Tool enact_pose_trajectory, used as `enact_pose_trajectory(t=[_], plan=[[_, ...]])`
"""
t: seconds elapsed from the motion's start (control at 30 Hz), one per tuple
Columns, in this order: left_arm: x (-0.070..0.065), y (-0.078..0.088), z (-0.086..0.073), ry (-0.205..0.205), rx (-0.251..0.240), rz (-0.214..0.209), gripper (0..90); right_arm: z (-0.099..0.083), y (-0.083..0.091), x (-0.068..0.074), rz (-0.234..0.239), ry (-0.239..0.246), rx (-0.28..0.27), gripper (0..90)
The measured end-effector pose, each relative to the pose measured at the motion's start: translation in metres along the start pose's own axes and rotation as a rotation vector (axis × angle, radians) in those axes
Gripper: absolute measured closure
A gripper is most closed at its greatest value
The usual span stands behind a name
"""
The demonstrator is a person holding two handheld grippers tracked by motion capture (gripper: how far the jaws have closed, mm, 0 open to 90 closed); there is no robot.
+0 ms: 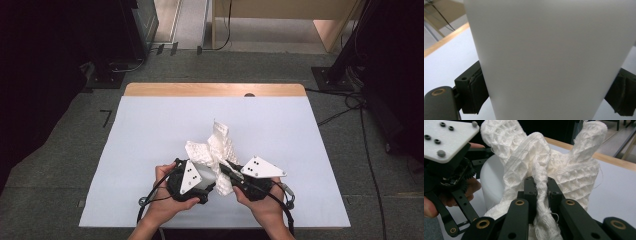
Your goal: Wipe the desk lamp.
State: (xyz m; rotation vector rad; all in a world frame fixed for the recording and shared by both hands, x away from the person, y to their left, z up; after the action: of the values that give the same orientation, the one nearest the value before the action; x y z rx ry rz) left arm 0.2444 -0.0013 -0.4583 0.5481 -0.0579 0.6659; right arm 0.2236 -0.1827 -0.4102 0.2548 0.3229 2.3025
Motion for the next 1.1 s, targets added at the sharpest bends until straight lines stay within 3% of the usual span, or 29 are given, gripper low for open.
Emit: enact_pose_trajectory(t=[0.17,0.4,0.6,0.83,0.87,0.97,1.1], plan=[[-0.001,-0.002,-0.001,-0.014,0.011,0.008,8.4,-0.003,-0.002,-0.004,-0.006,-0.019,0.028,82.3],[0.001,-0.003,-0.003,-0.003,0.002,-0.027,8.3,-0.013,-0.006,-0.017,-0.034,-0.061,0.072,82.4],[0.002,-0.01,-0.008,0.009,0.067,-0.064,8.4,-0.021,-0.012,-0.022,-0.019,-0.092,0.117,82.3],[-0.005,-0.016,-0.005,-0.029,0.09,-0.049,8.5,-0.008,-0.003,-0.022,0.015,-0.108,0.063,82.3],[-0.008,-0.017,-0.004,-0.051,0.094,-0.042,8.5,-0.005,-0.003,-0.017,0.036,-0.103,0.058,82.3],[-0.011,-0.017,-0.004,-0.072,0.088,-0.033,8.5,-0.009,-0.01,-0.014,0.029,-0.095,0.073,82.2],[-0.009,-0.017,-0.005,-0.059,0.085,-0.04,8.5,-0.016,-0.015,-0.023,0.005,-0.126,0.096,82.3]])
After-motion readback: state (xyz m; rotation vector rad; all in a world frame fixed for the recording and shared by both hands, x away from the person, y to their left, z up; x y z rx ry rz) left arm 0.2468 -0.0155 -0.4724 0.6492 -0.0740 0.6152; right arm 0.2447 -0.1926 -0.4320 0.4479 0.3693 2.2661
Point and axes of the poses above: each handheld gripper's, and its own axes: y roughly backward along the jaws, z roughly out of its top, x roughly to its left, the point moved 3 cm from there along -y, roughly forward along the jaws, and after that the axes turned 4 degrees about -x, right-handed, at the moved point
